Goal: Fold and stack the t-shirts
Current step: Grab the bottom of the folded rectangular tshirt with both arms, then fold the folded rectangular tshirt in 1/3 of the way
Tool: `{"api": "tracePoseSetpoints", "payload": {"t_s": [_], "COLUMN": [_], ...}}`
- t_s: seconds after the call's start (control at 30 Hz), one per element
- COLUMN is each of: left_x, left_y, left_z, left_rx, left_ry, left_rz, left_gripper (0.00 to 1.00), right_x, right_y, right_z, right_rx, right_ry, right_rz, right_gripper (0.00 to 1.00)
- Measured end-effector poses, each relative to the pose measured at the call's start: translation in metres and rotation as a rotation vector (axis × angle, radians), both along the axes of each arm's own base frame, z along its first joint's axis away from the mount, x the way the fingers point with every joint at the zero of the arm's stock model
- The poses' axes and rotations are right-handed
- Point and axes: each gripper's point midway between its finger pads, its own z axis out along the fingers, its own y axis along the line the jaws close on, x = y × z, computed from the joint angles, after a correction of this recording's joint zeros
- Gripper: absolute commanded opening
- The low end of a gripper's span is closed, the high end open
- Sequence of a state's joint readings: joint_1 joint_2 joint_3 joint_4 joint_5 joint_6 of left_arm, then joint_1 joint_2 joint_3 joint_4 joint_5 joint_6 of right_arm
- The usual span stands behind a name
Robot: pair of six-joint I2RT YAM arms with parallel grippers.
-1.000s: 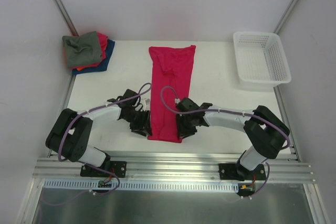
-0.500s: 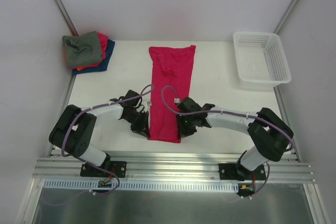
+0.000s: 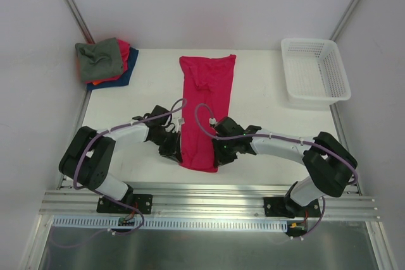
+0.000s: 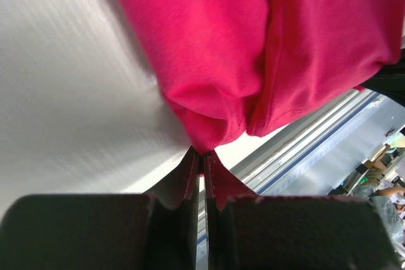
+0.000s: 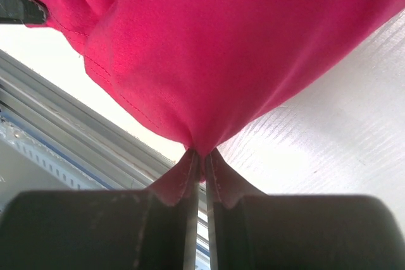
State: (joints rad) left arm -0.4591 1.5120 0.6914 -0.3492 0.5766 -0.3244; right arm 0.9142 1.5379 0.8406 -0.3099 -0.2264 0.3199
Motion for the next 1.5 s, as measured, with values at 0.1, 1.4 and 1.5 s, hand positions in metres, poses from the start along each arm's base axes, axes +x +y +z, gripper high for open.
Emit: {"api": "tracePoseSetpoints", "payload": {"t_s": [0.1, 1.4, 1.5], "left_x": [0.006, 0.123, 0.14], "left_y": [-0.003, -0.017, -0.016], "left_z": [0.007, 0.113, 0.127], "left_rx": [-0.013, -0.043, -0.046], "left_ry": [-0.028, -0.413, -0.46], "left_rz": [-0.003, 0.041, 0.06], "left_gripper": [0.0, 0.0, 0.0], "right_x": [0.0, 0.138, 0.139], "right_y": [0.0, -0.015, -0.015], "right_z": [0.0, 0.082, 0.082], "right_rx": [-0.001, 0.088, 0.087], "right_ry": [-0.005, -0.289, -0.292], "right_rz": [0.01, -0.117, -0.114], "right_gripper": [0.08, 0.06, 0.06]}}
